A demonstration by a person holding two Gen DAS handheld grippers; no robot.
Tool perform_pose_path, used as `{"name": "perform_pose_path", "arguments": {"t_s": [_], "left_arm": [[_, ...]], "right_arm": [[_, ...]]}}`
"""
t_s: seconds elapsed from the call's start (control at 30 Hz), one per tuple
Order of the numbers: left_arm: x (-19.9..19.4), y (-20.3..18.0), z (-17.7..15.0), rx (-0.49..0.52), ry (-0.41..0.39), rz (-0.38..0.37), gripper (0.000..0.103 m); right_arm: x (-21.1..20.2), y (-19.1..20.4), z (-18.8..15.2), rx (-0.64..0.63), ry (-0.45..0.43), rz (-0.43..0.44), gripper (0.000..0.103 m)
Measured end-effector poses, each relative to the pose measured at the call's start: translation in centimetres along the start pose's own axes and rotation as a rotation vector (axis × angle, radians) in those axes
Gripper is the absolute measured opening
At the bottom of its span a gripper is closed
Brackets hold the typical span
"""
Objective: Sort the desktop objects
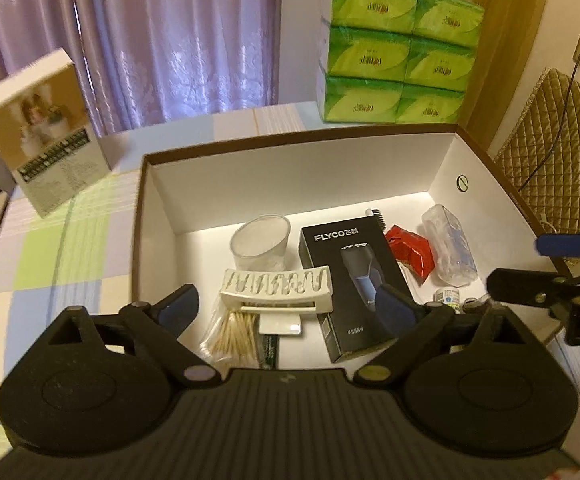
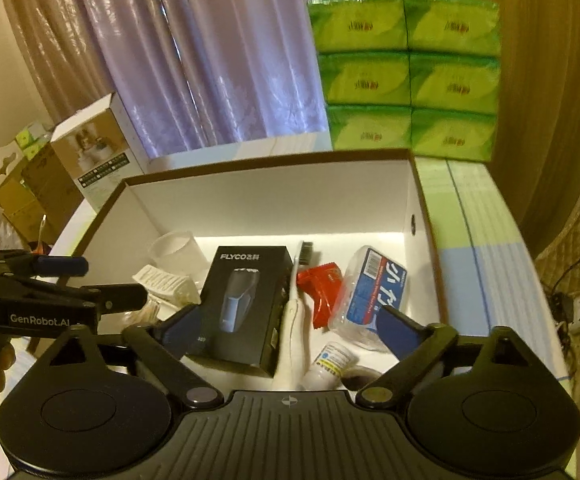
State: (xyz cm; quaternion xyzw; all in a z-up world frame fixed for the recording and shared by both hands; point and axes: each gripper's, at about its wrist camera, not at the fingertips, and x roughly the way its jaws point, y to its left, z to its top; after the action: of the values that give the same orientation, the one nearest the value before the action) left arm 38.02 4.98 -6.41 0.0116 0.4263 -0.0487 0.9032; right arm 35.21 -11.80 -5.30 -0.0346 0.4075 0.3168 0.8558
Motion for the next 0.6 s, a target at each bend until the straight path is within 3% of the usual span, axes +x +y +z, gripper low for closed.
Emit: {"name": "perform_pose_path", "arguments": {"t_s": [0.3,0.6], "left_arm": [[-4.7,-0.9,-1.7,0.013,-0.056,0.059,0.099],[-8.9,-1.8,-3.3,-0.011,-0.107,0.075,0.099]], "right_arm": [[-3.4,0.7,-1.6,-0.015,-0.047,-0.059,0.101],[-6.9,1.3,-3.2,0.001,-0.080,-0.058,0.101]]}}
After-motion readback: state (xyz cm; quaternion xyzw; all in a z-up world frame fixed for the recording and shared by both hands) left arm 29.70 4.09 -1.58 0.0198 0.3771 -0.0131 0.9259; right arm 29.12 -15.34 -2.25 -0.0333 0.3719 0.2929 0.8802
